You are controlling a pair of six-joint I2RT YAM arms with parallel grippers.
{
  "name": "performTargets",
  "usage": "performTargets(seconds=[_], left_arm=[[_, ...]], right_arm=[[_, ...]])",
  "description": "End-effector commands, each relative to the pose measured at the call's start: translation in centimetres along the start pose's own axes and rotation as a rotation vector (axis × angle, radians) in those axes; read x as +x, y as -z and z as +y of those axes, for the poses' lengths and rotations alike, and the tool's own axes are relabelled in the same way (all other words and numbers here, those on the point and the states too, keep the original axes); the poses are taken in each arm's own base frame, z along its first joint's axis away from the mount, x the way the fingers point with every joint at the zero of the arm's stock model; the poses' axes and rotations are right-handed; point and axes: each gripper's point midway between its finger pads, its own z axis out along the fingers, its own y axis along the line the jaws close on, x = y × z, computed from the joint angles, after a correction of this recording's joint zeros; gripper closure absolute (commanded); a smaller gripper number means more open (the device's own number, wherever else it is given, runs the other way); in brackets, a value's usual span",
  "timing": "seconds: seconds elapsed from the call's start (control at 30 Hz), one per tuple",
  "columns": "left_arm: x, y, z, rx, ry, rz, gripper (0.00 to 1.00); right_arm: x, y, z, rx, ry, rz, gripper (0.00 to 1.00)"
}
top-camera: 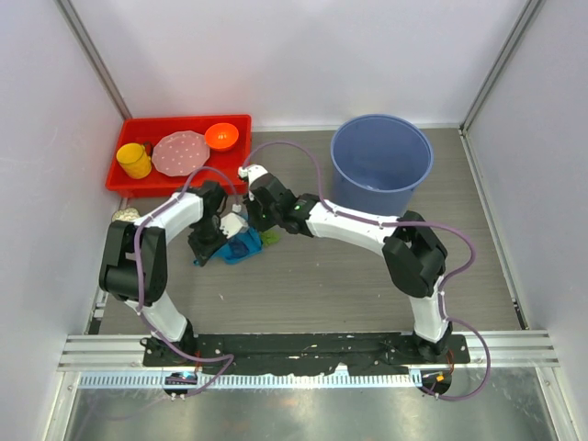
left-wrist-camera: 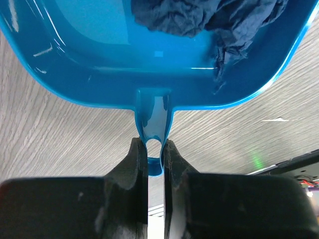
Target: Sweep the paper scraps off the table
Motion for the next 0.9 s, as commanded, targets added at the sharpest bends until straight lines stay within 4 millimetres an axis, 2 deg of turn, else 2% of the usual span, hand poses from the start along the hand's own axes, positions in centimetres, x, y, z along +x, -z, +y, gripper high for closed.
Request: performTargets(seconds=[0.0,0.07,0.1,0.2,0.23,0.43,0.53,0.57,0.63,0.67,0.7,0.8,0.87], left_arm=[[-4.1,0.8,-0.4,0.045,0.008,-0.169,1.00],[-4.2,1.1,-0.7,0.054,0.004,-0.190,1.00],[-4.4,1.2,-1.1,0.071,0.003,-0.208,1.00],[-4.3,2.1,-1.6,0.081,0.002,-0.234,1.00],[-4.3,2.3,-1.6,0.083,0.003,-0.241,1.00],[-4.0,4.9,-2.8,0.109,0.000,-0.312,1.00],[-3.9,6.6,-3.3,0.114,0.005,-0.339,1.00],[-3.9,7.1,-3.4,0.115,0.012,-0.346,1.00],[-4.1,8.7,-3.2,0.097,0.025,-0.368,1.00],[-4.2,9.2,-3.1,0.090,0.037,-0.375,1.00],[-4.5,10.4,-2.9,0.076,0.044,-0.393,1.00],[-5.4,13.0,-1.9,0.030,0.071,-0.446,1.00],[-6.1,14.2,-1.3,0.008,0.085,-0.470,1.00]], right_arm=[[-5.0,5.3,5.1,-0.202,-0.046,-0.147,0.99],[-5.4,6.4,4.5,-0.176,-0.038,-0.163,0.99],[-6.4,7.7,4.2,-0.161,-0.025,-0.195,0.99],[-6.9,9.2,2.1,-0.049,-0.006,-0.217,0.99],[-7.7,10.3,1.0,0.009,0.007,-0.245,0.99],[-8.8,14.9,-1.4,0.123,0.050,-0.282,0.99],[-8.7,16.9,-3.8,0.240,0.047,-0.296,0.99],[-8.9,18.4,-4.6,0.278,0.049,-0.314,0.99],[-8.3,19.4,-5.4,0.310,0.056,-0.310,0.99],[-8.3,20.8,-5.7,0.317,0.051,-0.319,0.99],[-8.1,21.4,-5.9,0.323,0.056,-0.314,0.99],[-6.2,23.3,-5.7,0.272,0.128,-0.249,0.99],[-4.3,23.7,-5.3,0.219,0.179,-0.196,0.99]])
